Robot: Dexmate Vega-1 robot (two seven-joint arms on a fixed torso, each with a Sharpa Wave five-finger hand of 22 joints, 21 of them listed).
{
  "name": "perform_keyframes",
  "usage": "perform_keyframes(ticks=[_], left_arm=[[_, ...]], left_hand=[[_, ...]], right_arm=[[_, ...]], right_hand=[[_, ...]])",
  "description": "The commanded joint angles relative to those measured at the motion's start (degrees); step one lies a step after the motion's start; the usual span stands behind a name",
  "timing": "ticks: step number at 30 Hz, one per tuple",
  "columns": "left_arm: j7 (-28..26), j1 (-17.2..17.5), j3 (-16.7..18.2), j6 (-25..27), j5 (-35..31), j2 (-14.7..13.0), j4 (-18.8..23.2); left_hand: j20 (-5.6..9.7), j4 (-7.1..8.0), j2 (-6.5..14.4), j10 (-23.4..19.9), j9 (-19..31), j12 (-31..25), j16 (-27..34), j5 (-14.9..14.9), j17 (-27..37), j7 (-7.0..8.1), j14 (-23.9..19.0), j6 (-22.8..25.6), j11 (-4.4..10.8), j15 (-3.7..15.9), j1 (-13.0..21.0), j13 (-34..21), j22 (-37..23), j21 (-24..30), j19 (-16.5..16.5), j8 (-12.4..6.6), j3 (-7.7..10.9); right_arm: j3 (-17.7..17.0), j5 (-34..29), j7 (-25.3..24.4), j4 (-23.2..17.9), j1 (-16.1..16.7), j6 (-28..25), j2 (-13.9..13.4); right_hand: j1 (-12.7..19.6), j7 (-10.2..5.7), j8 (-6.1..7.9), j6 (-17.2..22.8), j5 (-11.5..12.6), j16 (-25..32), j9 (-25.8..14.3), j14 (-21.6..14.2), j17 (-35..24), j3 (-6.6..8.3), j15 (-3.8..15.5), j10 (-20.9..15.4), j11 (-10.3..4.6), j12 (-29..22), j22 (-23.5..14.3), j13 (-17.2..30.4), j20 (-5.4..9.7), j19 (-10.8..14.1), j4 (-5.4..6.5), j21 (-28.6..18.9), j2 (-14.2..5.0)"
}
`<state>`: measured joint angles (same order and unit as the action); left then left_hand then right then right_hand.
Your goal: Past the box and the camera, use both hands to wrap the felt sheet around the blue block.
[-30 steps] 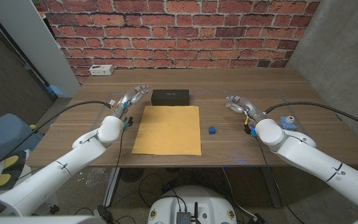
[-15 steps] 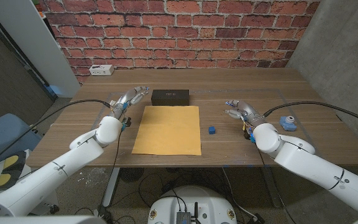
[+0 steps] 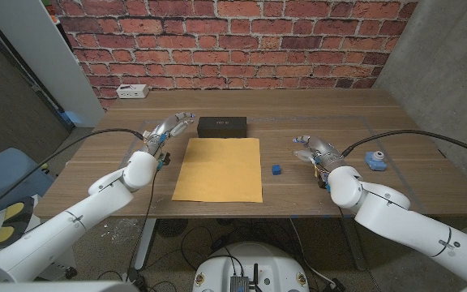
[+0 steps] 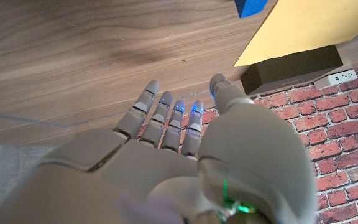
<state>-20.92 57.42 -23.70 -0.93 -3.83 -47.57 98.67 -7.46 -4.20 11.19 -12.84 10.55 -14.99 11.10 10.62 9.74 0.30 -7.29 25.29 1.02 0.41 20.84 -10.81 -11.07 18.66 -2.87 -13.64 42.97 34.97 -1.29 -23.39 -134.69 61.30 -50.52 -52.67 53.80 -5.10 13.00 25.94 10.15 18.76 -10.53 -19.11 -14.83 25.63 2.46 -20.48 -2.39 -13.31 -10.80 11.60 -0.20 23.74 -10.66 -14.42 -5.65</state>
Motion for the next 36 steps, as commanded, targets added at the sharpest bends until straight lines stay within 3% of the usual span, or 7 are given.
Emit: perform_keyframes(ticks=[1,7,18,28,36], left_arm=[[0.4,-0.1,0.2,-2.6,-0.3,0.2,-1.5],[0.3,0.2,0.4,-3.7,-0.6,0.1,-1.8],[0.1,1.3,1.0,-4.8,-0.5,0.1,-1.9],[-0.2,2.9,2.0,-5.4,0.3,-0.2,-1.9],[-0.3,4.3,2.9,-5.6,1.0,-0.7,-1.7]], left_hand=[[-0.42,0.14,0.8,-0.2,0.2,0.1,0.1,0.6,0.2,-0.38,0.0,0.1,-0.01,0.19,0.9,-0.3,-0.2,0.2,-0.3,0.30,0.43],[-0.44,0.31,0.7,-0.2,0.2,0.2,0.1,0.6,0.2,-0.36,0.0,0.0,-0.04,0.30,1.1,-0.3,-0.2,0.2,-0.3,0.51,0.55],[-0.63,0.64,0.6,-0.4,0.2,0.2,0.2,0.6,0.3,-0.43,-0.2,0.1,-0.08,-0.02,1.3,-0.3,-0.2,0.2,-0.4,0.76,0.58],[-1.67,1.09,0.7,-0.7,0.3,0.3,0.4,0.5,0.4,-0.53,-1.0,0.2,-0.30,-0.64,1.6,-0.4,-0.3,0.4,-0.8,1.12,0.68],[-1.79,1.38,0.7,-0.8,0.3,0.4,0.6,0.5,0.5,-0.77,-1.3,0.3,-0.57,-0.46,1.9,-0.4,-0.3,0.5,-1.2,1.28,0.79]], right_arm=[[6.2,-5.6,0.5,-5.3,-2.5,-10.4,-1.0],[9.5,-8.1,0.3,-7.0,-3.6,-13.9,-1.1],[15.1,-12.1,0.9,-7.6,-5.8,-15.3,-1.0],[19.6,-15.5,2.8,-6.3,-8.6,-15.7,0.1],[21.2,-16.0,5.7,-4.3,-10.6,-15.5,1.7]], right_hand=[[1.2,-0.01,0.45,1.2,0.2,0.6,-0.3,0.0,-0.4,-0.05,5.71,-0.3,-0.27,0.2,-0.1,0.2,0.25,0.4,-0.09,-0.1,0.19],[1.8,-0.12,0.33,1.3,0.1,0.6,-0.3,0.6,-0.7,-0.32,5.73,-0.3,-0.44,0.3,-0.1,0.2,0.27,0.4,0.07,-0.1,0.45],[3.7,-0.43,0.20,2.1,0.1,1.7,-0.3,-0.6,-1.4,-0.71,6.58,-1.4,-1.14,0.1,-0.2,0.3,0.41,0.7,0.34,-0.2,0.33],[5.2,-0.77,-0.16,2.1,0.1,1.7,-0.3,0.5,-1.9,-1.16,6.60,-1.2,-1.62,0.4,-0.2,0.3,0.47,0.6,0.36,-0.3,0.53],[5.4,-0.78,-0.31,2.1,0.0,1.9,-0.3,0.6,-2.2,-1.54,6.51,-1.3,-1.62,0.4,-0.2,0.4,0.42,0.7,0.84,-0.3,0.31]])
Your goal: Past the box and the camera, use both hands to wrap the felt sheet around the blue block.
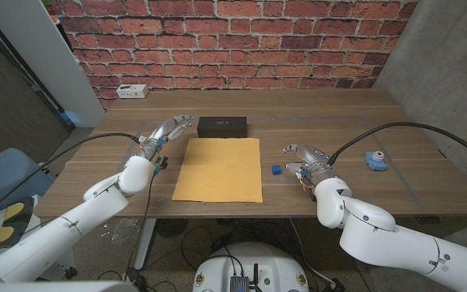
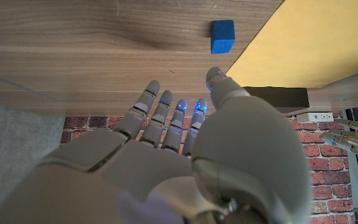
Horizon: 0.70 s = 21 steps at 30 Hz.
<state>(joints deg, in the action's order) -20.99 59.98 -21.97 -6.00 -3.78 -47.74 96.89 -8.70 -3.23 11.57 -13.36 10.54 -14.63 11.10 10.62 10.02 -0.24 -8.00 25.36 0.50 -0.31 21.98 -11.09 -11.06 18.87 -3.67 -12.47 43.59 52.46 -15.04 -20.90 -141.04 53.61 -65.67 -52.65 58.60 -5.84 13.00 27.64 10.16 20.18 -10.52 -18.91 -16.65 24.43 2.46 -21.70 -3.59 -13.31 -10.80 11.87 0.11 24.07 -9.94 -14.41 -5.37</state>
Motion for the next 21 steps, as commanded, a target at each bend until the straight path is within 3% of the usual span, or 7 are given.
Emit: perform_keyframes(ticks=[1,9,21], left_arm=[[-0.3,1.8,1.2,-0.6,1.0,-0.5,0.1],[0.1,2.3,1.5,-0.8,1.3,-0.9,0.1],[1.3,2.1,1.4,-1.2,1.9,-1.0,-0.3]], left_hand=[[-0.55,0.46,0.3,-0.4,0.3,0.0,0.6,0.5,0.2,-0.30,-0.7,0.2,-0.09,0.27,0.7,-0.1,-0.3,0.3,-0.4,0.15,0.15],[-0.45,0.83,0.2,-0.4,0.4,0.1,0.6,0.4,0.3,-0.27,-0.7,0.2,-0.01,0.49,0.7,-0.2,-0.3,0.3,-0.4,0.30,-0.03],[-0.33,1.91,-0.2,-0.4,0.4,0.4,0.6,0.1,0.5,-0.40,-0.5,0.2,0.03,0.61,0.1,-0.2,-0.4,0.3,-0.3,0.60,-0.89]], right_arm=[[4.1,-2.6,3.2,2.4,-3.1,-0.3,1.9],[6.6,-3.4,6.2,3.7,-5.9,-2.1,3.0],[9.0,-3.4,8.0,6.2,-8.6,-3.8,4.6]], right_hand=[[0.6,-0.05,-0.31,0.5,0.0,0.5,-0.3,0.4,-0.4,-0.35,6.49,-0.1,-0.42,0.4,-0.2,0.1,0.10,0.3,0.13,-0.3,0.02],[1.5,-0.62,-1.35,-1.5,0.0,1.0,-0.4,0.8,-1.1,-0.86,6.97,1.6,-0.90,1.1,-0.3,0.2,0.47,0.2,0.32,-0.3,-0.54],[2.7,-0.78,-1.43,-1.6,0.0,1.4,-0.4,0.6,-1.5,-0.98,7.53,1.7,-1.01,1.2,-0.3,0.3,0.95,0.4,0.08,-0.4,-0.88]])
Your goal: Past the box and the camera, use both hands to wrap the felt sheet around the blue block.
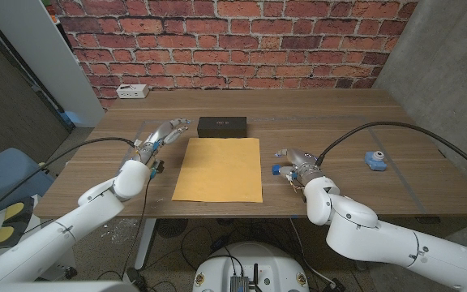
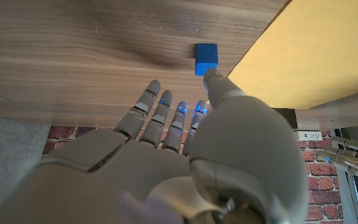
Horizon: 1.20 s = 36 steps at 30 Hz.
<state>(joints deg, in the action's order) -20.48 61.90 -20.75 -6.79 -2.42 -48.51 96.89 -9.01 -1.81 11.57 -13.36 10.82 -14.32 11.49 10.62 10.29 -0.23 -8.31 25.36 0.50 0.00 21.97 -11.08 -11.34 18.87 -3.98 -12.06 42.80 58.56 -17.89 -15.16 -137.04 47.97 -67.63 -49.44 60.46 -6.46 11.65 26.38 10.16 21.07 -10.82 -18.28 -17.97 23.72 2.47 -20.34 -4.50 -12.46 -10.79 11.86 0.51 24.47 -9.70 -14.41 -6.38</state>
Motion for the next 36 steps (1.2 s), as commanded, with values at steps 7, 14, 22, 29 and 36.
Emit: perform_keyframes(ticks=[7,14,22,29,36], left_arm=[[1.0,0.3,0.4,-0.5,0.7,-0.4,-0.3],[1.1,0.1,0.5,-1.2,0.9,-0.4,-0.7],[1.4,0.0,0.7,-1.3,1.2,-0.5,-1.0],[1.3,0.5,1.2,-1.4,1.9,-0.5,-0.9],[1.2,0.9,1.4,-1.2,2.2,-0.6,-0.8]], left_hand=[[-0.08,0.91,-0.3,-0.3,0.1,0.1,0.1,-0.1,0.2,-0.42,-0.2,0.2,-0.20,0.29,-0.2,-0.2,-0.1,0.3,0.0,0.31,-0.45],[-0.07,1.48,-0.3,-0.3,0.2,0.2,0.1,-0.2,0.3,-0.51,-0.1,0.3,-0.16,0.25,-0.5,-0.2,-0.1,0.3,0.1,0.39,-0.88],[-0.11,2.16,-0.3,-0.5,0.2,0.3,0.2,-0.3,0.3,-0.60,-0.1,0.2,-0.26,0.27,-1.0,-0.3,-0.2,0.2,0.2,0.52,-1.30],[-0.07,2.31,-0.5,-0.4,0.2,0.4,0.0,-0.3,0.2,-0.62,-0.1,0.2,-0.32,0.30,-1.1,-0.3,-0.2,0.2,0.2,0.61,-1.40],[-0.05,2.64,-0.7,-0.4,0.2,0.5,-0.1,-0.3,0.1,-0.60,-0.1,0.2,-0.25,0.36,-1.4,-0.3,-0.2,0.2,0.2,0.68,-1.49]], right_arm=[[5.0,-0.9,2.0,3.5,-4.1,-4.1,2.5],[5.7,-1.2,0.4,4.7,-4.2,-2.9,2.4],[5.1,-2.7,-3.0,8.0,-2.6,-0.4,4.0],[4.4,-3.3,-3.6,10.3,-2.1,1.0,4.8],[2.0,-4.6,-6.8,12.4,0.7,6.8,5.3]], right_hand=[[1.5,-0.28,-0.07,-0.3,0.0,0.6,-0.1,0.2,-0.4,-0.46,7.65,0.4,-0.17,0.3,-0.3,0.3,0.66,0.1,-0.29,-0.5,0.20],[1.7,-0.17,0.01,0.0,0.0,0.7,-0.1,0.2,-0.5,-0.74,7.66,0.3,-0.13,0.3,-0.3,0.3,0.66,0.1,-0.26,-0.5,0.40],[2.7,-0.26,1.06,3.4,0.0,2.3,-0.2,-2.0,-1.2,-2.15,8.61,-2.5,-0.66,-0.8,-0.4,0.4,0.90,1.1,0.01,-1.0,1.13],[4.4,1.09,2.74,9.3,0.0,3.7,-0.3,-3.1,-2.3,-3.24,8.85,-4.0,-0.61,-1.2,-0.5,0.6,0.98,2.2,0.14,-1.7,1.04],[5.3,2.86,6.01,20.6,0.0,6.2,-0.7,-5.5,-3.7,-5.73,9.35,-7.6,-1.14,-2.1,-0.7,0.8,1.07,3.4,0.85,-2.7,0.68]])
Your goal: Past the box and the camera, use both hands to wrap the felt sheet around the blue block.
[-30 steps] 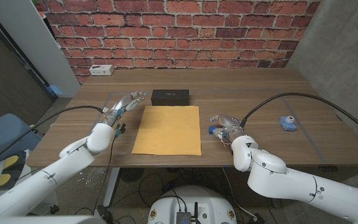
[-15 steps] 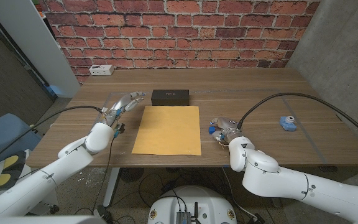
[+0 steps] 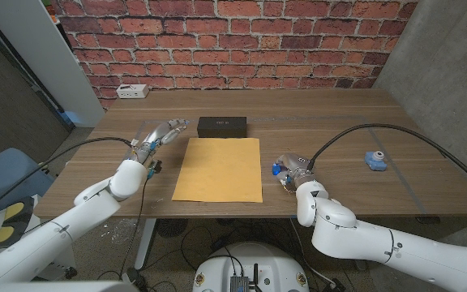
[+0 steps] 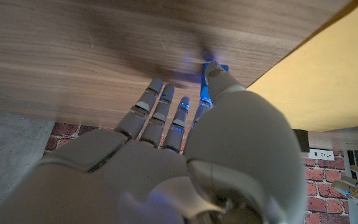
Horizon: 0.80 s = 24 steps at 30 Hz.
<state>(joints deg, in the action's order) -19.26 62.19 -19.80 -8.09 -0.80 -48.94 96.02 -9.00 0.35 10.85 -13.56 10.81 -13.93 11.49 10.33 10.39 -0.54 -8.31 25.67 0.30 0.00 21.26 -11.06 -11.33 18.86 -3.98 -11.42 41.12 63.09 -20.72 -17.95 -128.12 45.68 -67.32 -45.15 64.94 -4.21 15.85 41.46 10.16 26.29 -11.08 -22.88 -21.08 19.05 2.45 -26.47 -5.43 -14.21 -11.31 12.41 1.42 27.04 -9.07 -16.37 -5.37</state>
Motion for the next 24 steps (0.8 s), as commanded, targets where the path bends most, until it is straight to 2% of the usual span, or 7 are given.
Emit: perform_keyframes(ticks=[1,2,3,4,15,17,24], left_arm=[[-0.1,0.6,0.5,0.2,0.6,-0.1,0.1],[-0.1,0.6,0.5,0.2,0.6,-0.1,0.1],[0.0,0.6,0.5,0.2,0.6,-0.1,0.1],[-0.1,0.7,0.5,0.3,0.5,-0.1,0.1],[-0.7,1.0,0.6,-0.3,1.1,0.5,-0.4],[-0.9,1.3,0.7,-0.7,1.5,0.8,-0.7],[-1.5,2.1,0.8,-1.2,2.0,1.2,-1.2]], left_hand=[[0.01,0.53,0.0,-0.2,0.2,0.1,-0.1,-0.1,0.0,-0.29,-0.1,-0.1,-0.07,0.32,-0.8,-0.3,-0.2,0.2,0.2,0.05,0.20],[-0.03,0.54,-0.1,-0.1,0.2,0.1,-0.1,-0.1,0.0,-0.30,-0.1,-0.1,-0.11,0.29,-0.8,-0.3,-0.2,0.2,0.2,0.06,0.21],[-0.03,0.58,-0.1,-0.1,0.2,0.1,-0.1,-0.1,0.0,-0.26,-0.1,-0.1,-0.08,0.32,-0.8,-0.3,-0.2,0.2,0.2,0.06,0.20],[-0.04,0.63,-0.1,-0.1,0.2,0.2,-0.2,-0.1,-0.1,-0.24,-0.1,-0.1,-0.09,0.33,-0.9,-0.3,-0.2,0.2,0.2,0.08,0.19],[-0.01,1.27,-0.4,-0.2,0.2,0.3,-0.3,-0.1,-0.1,-0.37,-0.1,-0.2,-0.06,0.17,-1.5,-0.3,-0.2,0.2,0.1,0.19,0.06],[-0.45,2.58,0.3,0.0,0.2,0.4,-0.3,-0.3,0.1,-0.67,0.0,-0.5,-0.51,-0.16,-2.2,-0.3,-0.3,0.2,0.3,0.32,0.02],[-0.66,3.94,0.6,-0.3,0.3,0.4,-0.2,-0.3,0.3,-0.96,0.0,-0.5,-0.59,-0.35,-2.9,-0.3,-0.3,0.2,0.3,0.35,0.16]], right_arm=[[-3.1,-1.9,-4.5,3.7,3.5,7.8,0.9],[-3.9,-1.9,-5.2,3.9,4.2,8.9,1.1],[-4.4,-2.1,-5.8,4.1,4.7,10.1,1.1],[-4.7,-2.5,-6.0,4.3,5.0,10.9,1.1],[-8.0,-6.5,-7.1,4.2,8.0,16.3,2.2],[-8.4,-7.2,-6.4,4.0,8.2,17.3,2.2],[-9.2,-9.7,-4.2,3.7,8.5,19.9,2.9]], right_hand=[[0.6,1.56,2.82,8.4,0.0,1.4,-0.6,-1.7,-0.7,-1.54,9.45,-2.9,-0.27,-0.7,-0.2,0.2,0.05,1.4,0.61,-1.2,-0.74],[-0.2,1.59,3.90,11.2,0.0,1.5,-0.8,-2.5,-0.6,-1.81,9.31,-4.0,-0.24,-1.0,-0.3,0.2,0.04,1.7,1.36,-1.4,-1.48],[-0.9,2.27,4.27,12.2,0.0,1.5,-0.8,-3.0,-0.4,-1.85,9.22,-4.7,-0.25,-1.2,-0.3,0.2,0.15,1.7,1.94,-1.5,-2.12],[-1.5,2.21,4.56,13.0,0.0,1.4,-0.8,-3.5,-0.2,-1.77,9.32,-5.5,-0.54,-1.3,-0.3,0.2,0.36,1.7,2.48,-1.6,-2.89],[-1.6,2.96,5.03,14.5,-0.1,1.1,-0.8,-4.6,0.3,-1.58,9.75,-7.1,-0.57,-1.6,-0.3,0.2,0.16,2.5,2.42,-2.1,-3.27],[-1.7,2.84,4.97,14.4,-0.1,0.8,-0.8,-4.3,0.4,-1.59,9.50,-7.1,-0.65,-1.6,-0.3,0.2,0.15,2.5,2.46,-2.1,-3.29],[-1.9,2.85,4.91,14.3,-0.1,0.4,-0.8,-3.9,0.5,-1.57,9.47,-7.0,-0.72,-1.4,-0.3,0.2,0.07,2.4,2.58,-2.2,-3.46]])
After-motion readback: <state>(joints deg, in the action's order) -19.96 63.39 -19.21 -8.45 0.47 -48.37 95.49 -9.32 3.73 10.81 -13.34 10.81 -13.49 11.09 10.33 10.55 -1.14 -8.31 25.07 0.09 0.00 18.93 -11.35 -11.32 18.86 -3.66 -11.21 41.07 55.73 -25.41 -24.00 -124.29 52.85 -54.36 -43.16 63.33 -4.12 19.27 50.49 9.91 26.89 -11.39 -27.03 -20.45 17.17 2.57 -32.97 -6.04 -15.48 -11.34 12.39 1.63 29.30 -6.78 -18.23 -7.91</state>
